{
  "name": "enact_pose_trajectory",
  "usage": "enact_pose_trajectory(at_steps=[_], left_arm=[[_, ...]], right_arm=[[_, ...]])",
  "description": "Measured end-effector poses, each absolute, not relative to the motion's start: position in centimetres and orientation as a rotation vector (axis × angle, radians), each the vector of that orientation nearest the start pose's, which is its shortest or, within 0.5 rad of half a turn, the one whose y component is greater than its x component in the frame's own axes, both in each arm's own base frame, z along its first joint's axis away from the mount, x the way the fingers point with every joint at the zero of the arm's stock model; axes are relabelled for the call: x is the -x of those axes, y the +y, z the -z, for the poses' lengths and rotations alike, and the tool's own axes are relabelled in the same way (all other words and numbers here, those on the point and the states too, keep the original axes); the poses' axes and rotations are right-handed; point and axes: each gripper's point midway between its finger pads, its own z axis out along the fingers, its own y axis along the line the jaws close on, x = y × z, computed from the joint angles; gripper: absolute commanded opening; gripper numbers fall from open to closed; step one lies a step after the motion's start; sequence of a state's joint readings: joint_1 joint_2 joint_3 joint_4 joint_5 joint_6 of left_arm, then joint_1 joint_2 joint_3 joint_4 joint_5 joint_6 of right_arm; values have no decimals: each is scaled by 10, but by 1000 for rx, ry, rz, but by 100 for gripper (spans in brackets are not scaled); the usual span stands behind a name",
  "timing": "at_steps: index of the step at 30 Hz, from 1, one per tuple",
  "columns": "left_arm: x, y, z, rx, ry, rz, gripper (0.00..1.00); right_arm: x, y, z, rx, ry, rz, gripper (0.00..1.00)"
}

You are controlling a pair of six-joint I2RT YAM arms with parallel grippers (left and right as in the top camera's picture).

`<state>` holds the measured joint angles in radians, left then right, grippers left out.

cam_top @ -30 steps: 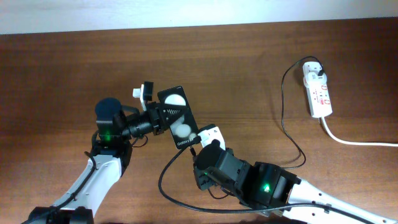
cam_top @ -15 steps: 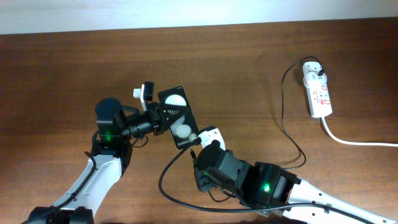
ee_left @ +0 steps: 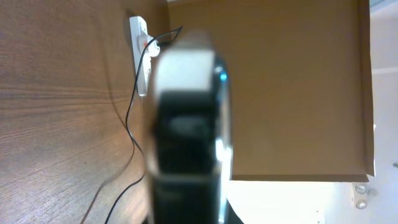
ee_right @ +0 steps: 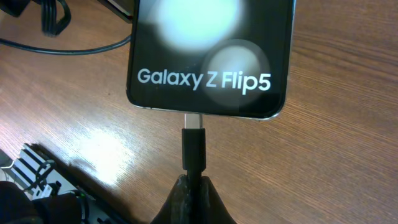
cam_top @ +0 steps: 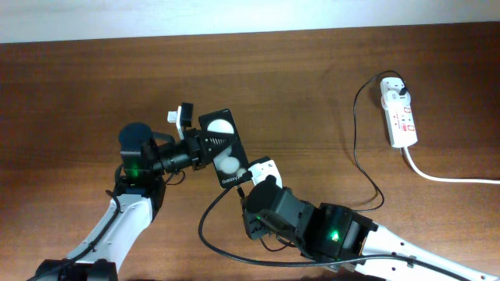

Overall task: Plug charger to phone and switch on socket
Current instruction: 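Push the USB-C plug up into the phone's charging port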

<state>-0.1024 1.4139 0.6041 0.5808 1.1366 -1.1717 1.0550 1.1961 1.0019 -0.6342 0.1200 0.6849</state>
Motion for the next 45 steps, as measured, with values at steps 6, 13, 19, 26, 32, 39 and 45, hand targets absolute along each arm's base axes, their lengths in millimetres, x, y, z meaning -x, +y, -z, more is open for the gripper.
enact_pose_trajectory(at_steps=[6, 13, 19, 26, 32, 39, 45], left_arm=[[-317, -186, -207, 138, 2091, 1850, 0], [-318, -186, -209, 131, 2088, 1851, 0], [-318, -187, -208, 134, 2088, 1848, 0], [-321, -186, -209, 149, 2083, 1842, 0], [-321, -185, -211, 154, 2082, 1846, 0], [-323, -183, -217, 131, 2066, 1849, 0], [-323, -182, -218, 126, 2064, 1853, 0]], right_arm=[[-189, 289, -194, 394, 2440, -647, 4], [-189, 288, -194, 367, 2448, -648, 4], [-192, 284, -194, 285, 2457, -642, 4], [-196, 288, -198, 249, 2433, -665, 4], [-199, 288, -200, 246, 2410, -647, 4], [-202, 292, -205, 277, 2368, -652, 4], [-204, 293, -206, 290, 2349, -650, 5]])
